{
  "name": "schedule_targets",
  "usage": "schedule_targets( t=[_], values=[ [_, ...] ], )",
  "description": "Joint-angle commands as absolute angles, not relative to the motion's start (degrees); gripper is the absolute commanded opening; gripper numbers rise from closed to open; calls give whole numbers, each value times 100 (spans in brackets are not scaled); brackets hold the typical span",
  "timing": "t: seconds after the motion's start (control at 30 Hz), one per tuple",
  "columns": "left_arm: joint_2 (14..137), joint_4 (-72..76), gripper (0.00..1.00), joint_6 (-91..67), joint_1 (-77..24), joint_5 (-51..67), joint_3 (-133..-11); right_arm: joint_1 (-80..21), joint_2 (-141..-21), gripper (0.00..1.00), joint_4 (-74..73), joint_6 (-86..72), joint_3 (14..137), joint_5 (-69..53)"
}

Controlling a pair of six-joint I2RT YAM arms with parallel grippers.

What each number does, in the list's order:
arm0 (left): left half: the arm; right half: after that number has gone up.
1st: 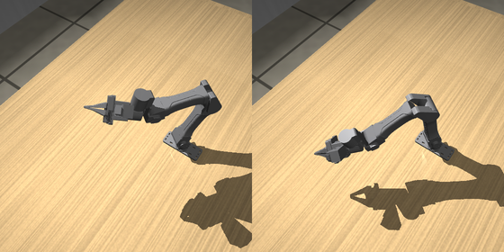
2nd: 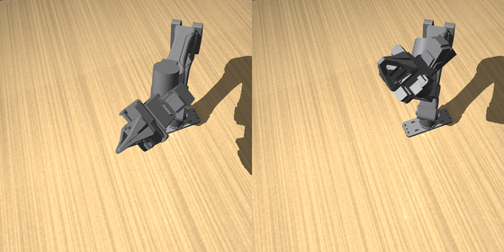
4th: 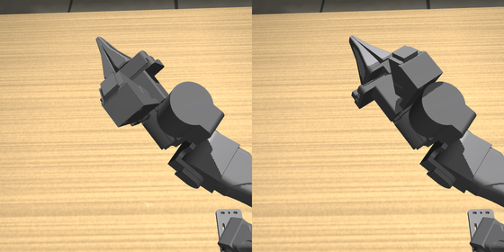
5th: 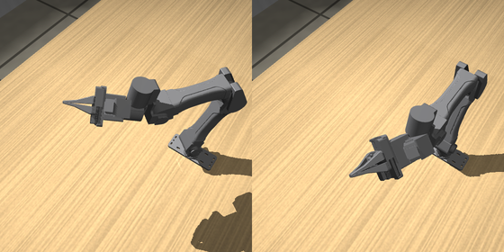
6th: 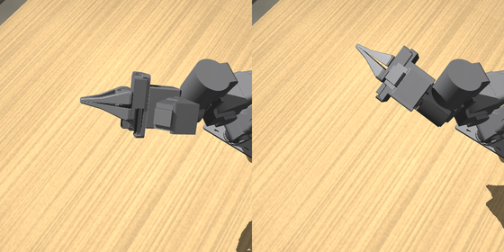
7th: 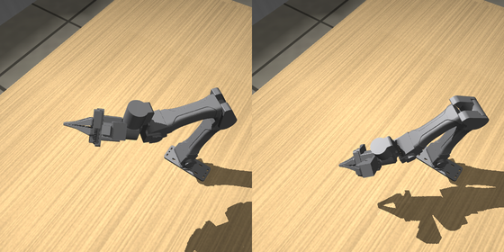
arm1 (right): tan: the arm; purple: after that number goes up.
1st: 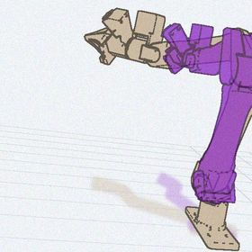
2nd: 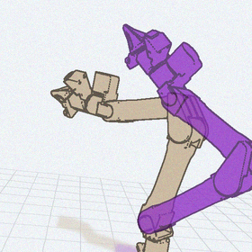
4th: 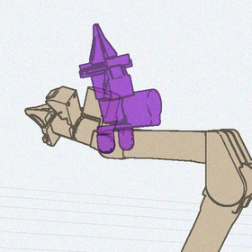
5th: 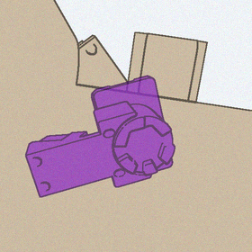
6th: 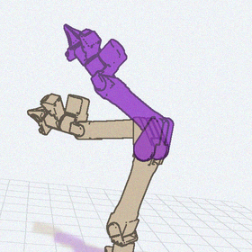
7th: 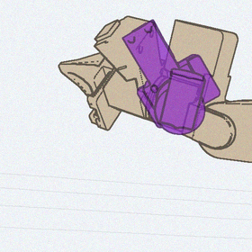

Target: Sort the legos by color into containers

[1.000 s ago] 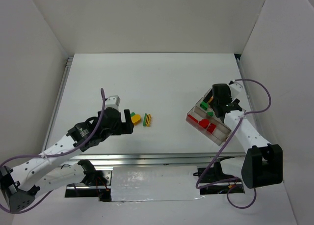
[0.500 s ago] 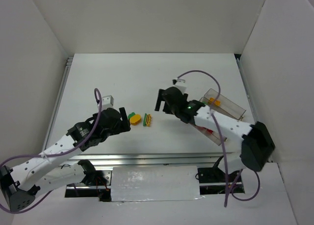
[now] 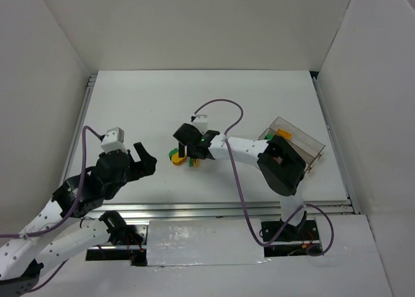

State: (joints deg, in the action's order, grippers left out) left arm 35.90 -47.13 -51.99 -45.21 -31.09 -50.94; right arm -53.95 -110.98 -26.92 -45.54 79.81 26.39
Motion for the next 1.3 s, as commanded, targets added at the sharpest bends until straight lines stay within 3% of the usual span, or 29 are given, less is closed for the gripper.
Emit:
schedule_targets(
  t=[0.0, 0.4, 0.5, 0.63, 0.7, 0.77, 0.8, 0.87, 0.9, 1.03, 1.27],
  values=[
    [3533, -4737, 99, -5019, -4500, -3076, -4984, -5379, -11109, 92, -2795, -4676, 8121, 2839],
    [3735, -4456, 100, -4825, -4500, -2839, -4869, -5370, -11267, 75, -2698, -4649, 7787, 2821],
    [3735, -4456, 100, -4808, -4491, -2813, -4869, -5370, -11408, 67, -2646, -4641, 7796, 2769],
    [3744, -4412, 100, -4773, -4491, -2786, -4852, -5353, -11435, 49, -2497, -4579, 7735, 2611],
    [3779, -4368, 100, -4737, -4500, -2734, -4843, -5344, -11373, 48, -2435, -4570, 7664, 2558],
    [3841, -4359, 99, -4711, -4500, -2716, -4851, -5344, -11242, 33, -2487, -4553, 7629, 2575],
    [3850, -4351, 100, -4711, -4500, -2690, -4843, -5361, -11137, 16, -2496, -4544, 7577, 2566],
    [3858, -4289, 99, -4737, -4500, -2637, -4808, -5440, -10647, 9, -2278, -4352, 7384, 2549],
    [3850, -4263, 100, -4755, -4491, -2611, -4808, -5501, -10417, 0, -2059, -4185, 7026, 2514],
    [3832, -3948, 99, -4974, -4474, -2199, -4808, -5984, -9187, 0, -445, -2694, 5865, 2093],
    [4077, -2817, 99, -5703, -4465, -927, -4466, -6626, -7070, 0, 1063, -1794, 4168, 1196]
  ],
)
